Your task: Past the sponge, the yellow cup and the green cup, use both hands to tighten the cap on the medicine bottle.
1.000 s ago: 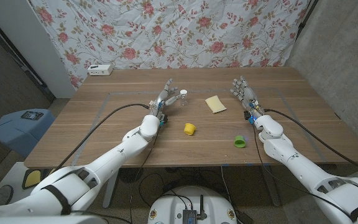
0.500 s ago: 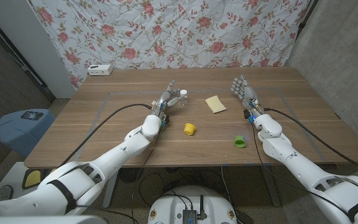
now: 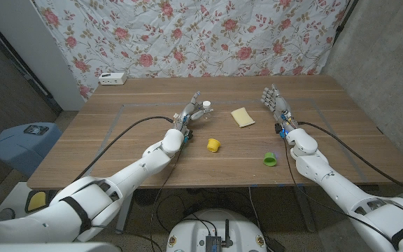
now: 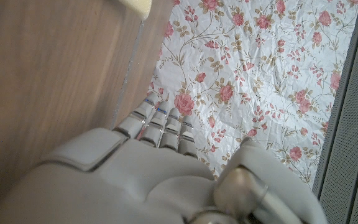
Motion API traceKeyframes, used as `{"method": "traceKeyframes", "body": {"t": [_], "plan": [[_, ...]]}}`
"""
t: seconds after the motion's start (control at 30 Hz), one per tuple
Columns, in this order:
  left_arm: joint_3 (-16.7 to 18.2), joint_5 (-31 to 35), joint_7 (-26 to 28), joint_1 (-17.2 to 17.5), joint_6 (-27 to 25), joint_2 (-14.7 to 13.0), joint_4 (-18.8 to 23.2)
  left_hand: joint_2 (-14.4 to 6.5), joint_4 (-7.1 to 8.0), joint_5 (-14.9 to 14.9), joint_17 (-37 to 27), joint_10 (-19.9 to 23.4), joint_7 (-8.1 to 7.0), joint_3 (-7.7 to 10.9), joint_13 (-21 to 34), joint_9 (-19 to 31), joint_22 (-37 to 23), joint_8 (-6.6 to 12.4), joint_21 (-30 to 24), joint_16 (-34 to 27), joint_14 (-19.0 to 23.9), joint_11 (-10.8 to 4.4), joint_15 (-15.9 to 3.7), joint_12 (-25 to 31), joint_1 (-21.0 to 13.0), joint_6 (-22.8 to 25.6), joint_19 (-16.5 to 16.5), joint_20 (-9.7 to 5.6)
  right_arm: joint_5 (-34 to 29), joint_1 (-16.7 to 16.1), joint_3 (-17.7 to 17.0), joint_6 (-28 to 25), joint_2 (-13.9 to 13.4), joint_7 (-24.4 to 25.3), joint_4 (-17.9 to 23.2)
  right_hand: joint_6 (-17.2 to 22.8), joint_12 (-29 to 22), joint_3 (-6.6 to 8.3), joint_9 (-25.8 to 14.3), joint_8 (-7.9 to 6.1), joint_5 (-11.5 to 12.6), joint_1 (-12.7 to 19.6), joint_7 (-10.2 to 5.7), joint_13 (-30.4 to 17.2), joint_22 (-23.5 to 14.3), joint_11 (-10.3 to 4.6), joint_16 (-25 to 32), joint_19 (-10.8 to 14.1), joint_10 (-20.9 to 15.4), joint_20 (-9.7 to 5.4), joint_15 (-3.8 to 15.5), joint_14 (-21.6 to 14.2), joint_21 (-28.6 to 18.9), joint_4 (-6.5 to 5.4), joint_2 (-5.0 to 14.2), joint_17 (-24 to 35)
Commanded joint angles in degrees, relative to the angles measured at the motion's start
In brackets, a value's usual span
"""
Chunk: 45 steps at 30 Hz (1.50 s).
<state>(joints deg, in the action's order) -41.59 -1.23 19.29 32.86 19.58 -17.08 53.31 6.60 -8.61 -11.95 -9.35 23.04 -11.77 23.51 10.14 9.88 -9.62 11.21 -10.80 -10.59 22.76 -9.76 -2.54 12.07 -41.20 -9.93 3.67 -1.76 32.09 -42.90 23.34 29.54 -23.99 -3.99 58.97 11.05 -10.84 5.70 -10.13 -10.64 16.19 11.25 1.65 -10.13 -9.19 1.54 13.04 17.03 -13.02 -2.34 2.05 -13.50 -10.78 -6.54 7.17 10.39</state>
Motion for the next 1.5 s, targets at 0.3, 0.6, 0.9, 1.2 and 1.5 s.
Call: {"method": "traceKeyframes", "body": {"t": [0.3,0.6,0.9,1.2,1.5], "plan": [[-1.15,1.01,1.4,-0.8,-0.1,0.54,-1.84,-0.6,-0.14,-0.29,0.02,2.39,-0.5,-0.44,0.03,0.13,-0.01,0.22,-0.28,0.13,1.37,-0.18,-9.17,0.08,-2.03,-2.05,-1.24,-0.77,0.04,-0.57,-0.38,0.53,0.15,0.92,0.29,-0.2,0.12,-0.06,0.01,-0.02,0.53,0.11,0.31,-0.14,-0.26,0.01,-0.44,0.14,0.01,-4.31,-0.66,-0.03,0.19,0.16,-0.12,0.18],[-1.52,1.47,1.54,-1.09,-0.5,0.35,-2.02,-1.35,-0.46,-0.31,0.01,2.91,-0.52,-0.18,0.02,0.12,0.0,0.24,-0.24,0.13,2.05,-0.31,-9.34,-0.14,-3.69,-1.18,-1.79,-1.09,0.02,-0.03,-0.39,1.59,0.88,0.81,-1.23,-0.21,0.12,-0.05,0.0,-0.02,0.52,0.05,0.27,-0.15,-0.27,0.08,-0.6,0.09,-0.05,-4.29,-0.73,-0.03,0.2,0.15,-0.13,0.2],[-1.69,1.91,2.14,-0.69,-0.98,0.04,-1.25,-1.44,-0.68,-0.22,0.03,3.16,-0.51,-0.26,0.01,0.12,0.02,0.27,-0.38,0.26,2.3,-0.31,-9.39,-0.37,-4.89,-0.33,-2.83,-1.3,0.08,0.15,-0.45,2.36,1.4,0.9,-2.16,-0.15,0.14,-0.04,0.0,-0.05,0.51,-0.03,0.24,-0.16,-0.27,-0.04,-0.78,0.06,-0.06,-4.28,-0.62,0.02,0.2,0.14,-0.12,0.22],[-1.81,2.69,2.86,-0.01,-2.08,-0.67,0.37,-1.65,-0.71,-0.05,0.01,4.17,-0.46,-0.43,-0.01,0.12,0.03,0.36,-0.36,0.28,2.75,-0.43,-9.41,-0.34,-6.19,0.95,-3.61,-1.29,0.28,0.01,-0.56,2.88,1.71,0.89,-2.54,-0.11,0.14,-0.02,0.0,-0.08,0.5,-0.1,0.2,-0.16,-0.27,0.13,-0.92,0.04,-0.08,-4.28,-0.63,0.02,0.19,0.12,-0.11,0.24],[-1.52,3.01,4.11,1.19,-3.22,-1.14,2.19,-2.07,-0.56,0.21,-0.04,6.12,-0.47,-0.84,-0.02,0.11,0.03,0.43,-0.38,0.13,4.02,-0.48,-9.4,-0.15,-7.64,2.92,-4.92,-1.66,0.29,-0.34,-0.64,2.99,1.67,1.16,-2.18,-0.03,0.11,-0.01,-0.01,-0.1,0.5,-0.17,0.13,-0.17,-0.28,0.12,-1.03,0.08,-0.19,-4.1,-0.62,0.01,0.16,0.11,-0.1,0.26]]}}
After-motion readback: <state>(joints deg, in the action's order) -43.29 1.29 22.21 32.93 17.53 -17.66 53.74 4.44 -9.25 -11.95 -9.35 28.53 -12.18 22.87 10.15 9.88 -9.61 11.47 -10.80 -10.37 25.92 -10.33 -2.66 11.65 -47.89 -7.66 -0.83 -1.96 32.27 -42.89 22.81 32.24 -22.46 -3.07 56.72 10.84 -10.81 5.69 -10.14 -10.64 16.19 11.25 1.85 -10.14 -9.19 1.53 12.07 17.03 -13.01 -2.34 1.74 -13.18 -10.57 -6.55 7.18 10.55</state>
